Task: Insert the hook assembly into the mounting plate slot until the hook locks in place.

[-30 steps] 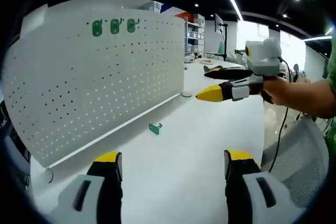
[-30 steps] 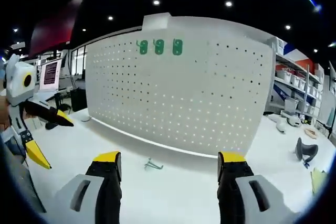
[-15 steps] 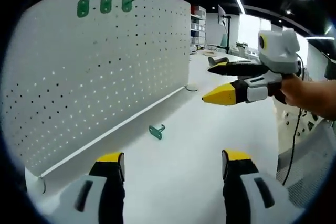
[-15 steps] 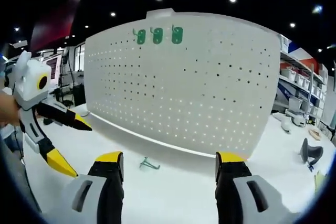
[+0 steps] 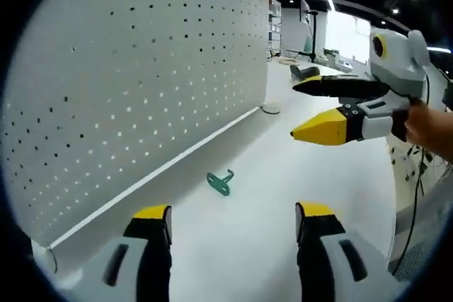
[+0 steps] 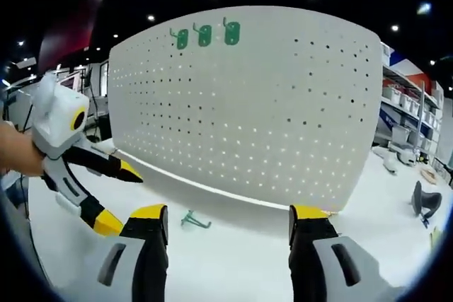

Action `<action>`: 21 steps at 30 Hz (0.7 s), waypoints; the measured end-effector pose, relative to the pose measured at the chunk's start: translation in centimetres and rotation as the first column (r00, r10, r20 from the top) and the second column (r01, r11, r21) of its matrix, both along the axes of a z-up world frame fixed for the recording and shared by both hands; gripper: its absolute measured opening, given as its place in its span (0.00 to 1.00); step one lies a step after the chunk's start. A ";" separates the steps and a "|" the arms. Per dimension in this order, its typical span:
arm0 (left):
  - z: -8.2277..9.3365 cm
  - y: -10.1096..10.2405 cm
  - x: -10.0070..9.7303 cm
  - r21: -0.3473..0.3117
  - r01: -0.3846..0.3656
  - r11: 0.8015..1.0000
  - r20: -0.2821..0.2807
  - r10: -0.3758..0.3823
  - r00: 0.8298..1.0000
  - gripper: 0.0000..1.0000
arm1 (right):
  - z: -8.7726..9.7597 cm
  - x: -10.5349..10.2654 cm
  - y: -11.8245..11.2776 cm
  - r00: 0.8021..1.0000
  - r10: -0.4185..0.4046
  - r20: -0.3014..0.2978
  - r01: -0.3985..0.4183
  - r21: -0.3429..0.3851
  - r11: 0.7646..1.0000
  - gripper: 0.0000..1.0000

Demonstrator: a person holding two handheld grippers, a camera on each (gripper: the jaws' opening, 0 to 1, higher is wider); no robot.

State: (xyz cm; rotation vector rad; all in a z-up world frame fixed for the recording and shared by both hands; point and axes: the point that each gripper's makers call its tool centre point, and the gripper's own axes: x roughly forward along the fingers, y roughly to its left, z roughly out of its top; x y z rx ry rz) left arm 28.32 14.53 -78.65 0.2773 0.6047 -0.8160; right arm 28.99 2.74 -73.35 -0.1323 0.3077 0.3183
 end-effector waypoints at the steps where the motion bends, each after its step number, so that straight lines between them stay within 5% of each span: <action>1: -0.4 -0.1 0.3 0.003 -0.002 1.000 -0.009 0.002 1.000 0.72 | -0.2 0.1 0.0 1.000 0.000 -0.003 0.000 0.001 1.000 0.70; 21: -4.0 -2.1 3.4 0.038 -0.029 0.999 -0.035 0.031 0.999 0.62 | -3.2 1.9 -0.5 0.999 0.011 -0.051 -0.010 0.017 1.000 0.68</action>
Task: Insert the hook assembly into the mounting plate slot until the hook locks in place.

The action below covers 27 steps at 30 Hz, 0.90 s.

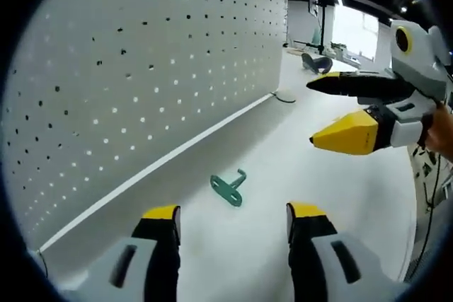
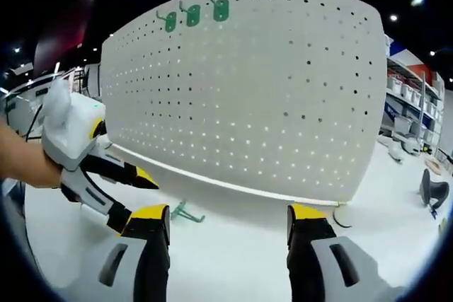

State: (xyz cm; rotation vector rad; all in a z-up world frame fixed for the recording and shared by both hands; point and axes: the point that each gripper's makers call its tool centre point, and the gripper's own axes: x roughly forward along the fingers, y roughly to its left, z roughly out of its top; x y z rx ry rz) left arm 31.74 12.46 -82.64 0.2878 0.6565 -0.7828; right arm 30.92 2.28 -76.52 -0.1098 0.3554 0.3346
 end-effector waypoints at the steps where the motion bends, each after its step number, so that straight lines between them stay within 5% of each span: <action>1: -0.1 0.0 0.2 -0.001 -0.001 1.000 0.000 0.001 1.000 0.62 | -0.2 0.1 0.0 1.000 0.005 -0.005 -0.005 0.004 1.000 0.68; 17: -1.3 0.0 1.2 0.031 0.019 0.999 -0.006 -0.019 1.000 0.59 | -2.4 -0.7 1.8 0.983 0.167 -0.072 -0.162 0.072 0.984 0.67; 27: -1.4 -0.4 1.4 0.039 0.016 0.999 0.004 -0.017 1.000 0.56 | -2.1 -1.1 3.1 0.972 0.227 -0.060 -0.222 0.085 0.971 0.67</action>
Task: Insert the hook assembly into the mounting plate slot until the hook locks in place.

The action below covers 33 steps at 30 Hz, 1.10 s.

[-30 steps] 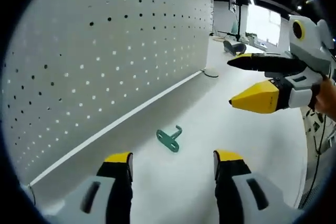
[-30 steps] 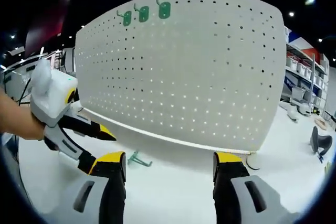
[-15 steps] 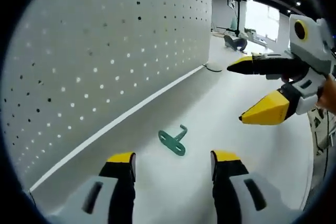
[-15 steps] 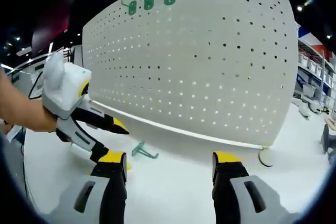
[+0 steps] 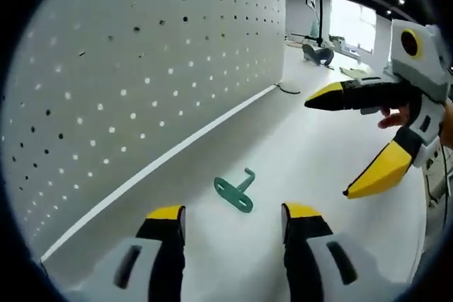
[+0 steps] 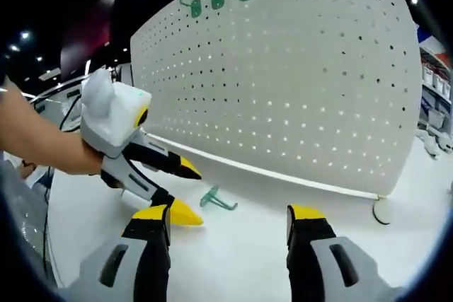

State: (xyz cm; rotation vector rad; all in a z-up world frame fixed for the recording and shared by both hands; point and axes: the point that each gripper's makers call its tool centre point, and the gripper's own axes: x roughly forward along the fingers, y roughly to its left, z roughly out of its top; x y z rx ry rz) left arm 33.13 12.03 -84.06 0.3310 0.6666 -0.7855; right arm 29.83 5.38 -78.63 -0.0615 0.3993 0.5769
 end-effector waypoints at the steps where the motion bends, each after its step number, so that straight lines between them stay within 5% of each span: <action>1: 0.0 0.0 0.1 0.004 -0.003 1.000 0.002 0.003 1.000 0.54 | 0.0 0.0 0.0 1.000 0.000 0.000 0.000 0.000 1.000 0.67; 33: 0.8 -0.7 0.0 0.029 0.027 0.999 0.033 -0.028 0.999 0.23 | -0.4 0.2 -0.2 1.000 0.001 -0.009 -0.001 0.010 1.000 0.67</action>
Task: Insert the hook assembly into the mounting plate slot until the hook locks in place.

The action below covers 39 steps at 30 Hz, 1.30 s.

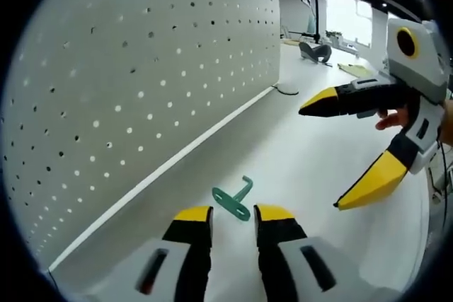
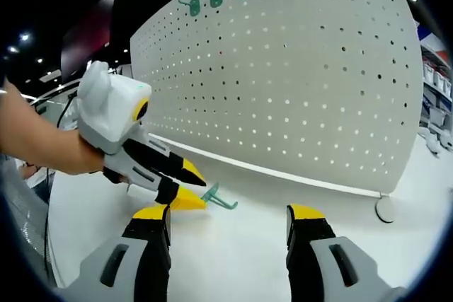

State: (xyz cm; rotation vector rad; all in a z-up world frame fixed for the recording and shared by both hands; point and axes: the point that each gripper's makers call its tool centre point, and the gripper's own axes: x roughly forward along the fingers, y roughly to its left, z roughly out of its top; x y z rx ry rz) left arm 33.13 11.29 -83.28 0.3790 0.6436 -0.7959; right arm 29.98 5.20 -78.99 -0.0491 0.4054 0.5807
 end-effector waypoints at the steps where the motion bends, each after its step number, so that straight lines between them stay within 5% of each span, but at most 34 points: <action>1: 0.0 0.0 0.0 -0.001 0.001 1.000 0.000 -0.001 1.000 0.23 | 0.0 0.0 0.0 1.000 0.000 -0.001 0.000 -0.001 1.000 0.67; 17: 0.1 -0.2 -0.2 0.004 0.014 1.000 0.000 -0.014 1.000 0.08 | -0.3 0.0 0.1 1.000 0.005 -0.005 -0.005 -0.004 1.000 0.67; 39: -0.1 0.3 -0.2 -0.037 -0.032 0.999 -0.033 0.030 0.999 0.03 | -0.3 0.0 0.4 1.000 0.013 -0.009 -0.014 -0.016 1.000 0.67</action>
